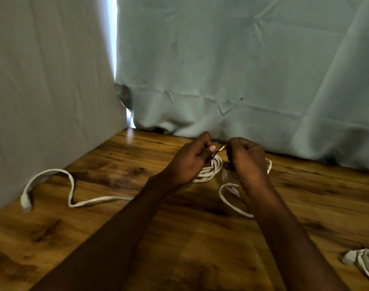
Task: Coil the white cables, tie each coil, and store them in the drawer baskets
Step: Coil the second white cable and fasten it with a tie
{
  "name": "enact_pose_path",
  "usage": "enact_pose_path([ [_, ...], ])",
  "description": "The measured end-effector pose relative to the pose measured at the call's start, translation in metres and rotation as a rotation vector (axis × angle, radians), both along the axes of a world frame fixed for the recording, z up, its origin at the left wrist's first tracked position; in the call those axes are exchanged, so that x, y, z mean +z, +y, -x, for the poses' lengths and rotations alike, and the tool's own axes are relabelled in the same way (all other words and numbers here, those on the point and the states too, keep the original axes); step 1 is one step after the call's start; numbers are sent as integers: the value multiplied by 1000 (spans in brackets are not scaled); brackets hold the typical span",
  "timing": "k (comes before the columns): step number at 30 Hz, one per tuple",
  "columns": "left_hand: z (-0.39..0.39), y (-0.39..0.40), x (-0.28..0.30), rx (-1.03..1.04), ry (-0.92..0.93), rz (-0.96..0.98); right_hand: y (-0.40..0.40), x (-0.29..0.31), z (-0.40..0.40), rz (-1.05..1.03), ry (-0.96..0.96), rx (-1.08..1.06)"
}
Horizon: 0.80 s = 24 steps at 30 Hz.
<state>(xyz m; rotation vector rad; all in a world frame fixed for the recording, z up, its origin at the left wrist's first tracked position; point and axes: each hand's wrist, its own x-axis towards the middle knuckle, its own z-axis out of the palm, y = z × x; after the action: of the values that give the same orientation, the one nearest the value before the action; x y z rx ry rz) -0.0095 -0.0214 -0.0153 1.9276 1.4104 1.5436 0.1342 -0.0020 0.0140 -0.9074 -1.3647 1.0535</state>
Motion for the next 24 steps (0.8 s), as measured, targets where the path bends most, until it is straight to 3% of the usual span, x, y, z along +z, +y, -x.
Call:
enact_pose_path([
  [3, -8, -7, 8, -160, -47, 76, 7, -3, -14, -408, -407, -332],
  [5, -13, -11, 15, -267, -134, 150, 10, -1, -20, -479, -468, -430],
  [8, -16, -19, 24, -414, -199, 217, 20, -2, -28, -371, -425, -268],
  [11, -18, -27, 30, -446, -154, 213, 20, 4, -33, -99, -315, 77],
  [13, -19, -31, 31, -430, -132, 199, 24, 4, -35, 80, -251, 195],
  [16, -22, -31, 30, -387, -147, 149, 28, 4, -36, 272, -256, 255],
  [19, -22, -26, 25, -259, -136, 53, 31, -1, -34, 336, -342, 258],
  [24, -19, -17, 11, 70, 252, -245, 30, -7, -27, 397, -347, 169],
])
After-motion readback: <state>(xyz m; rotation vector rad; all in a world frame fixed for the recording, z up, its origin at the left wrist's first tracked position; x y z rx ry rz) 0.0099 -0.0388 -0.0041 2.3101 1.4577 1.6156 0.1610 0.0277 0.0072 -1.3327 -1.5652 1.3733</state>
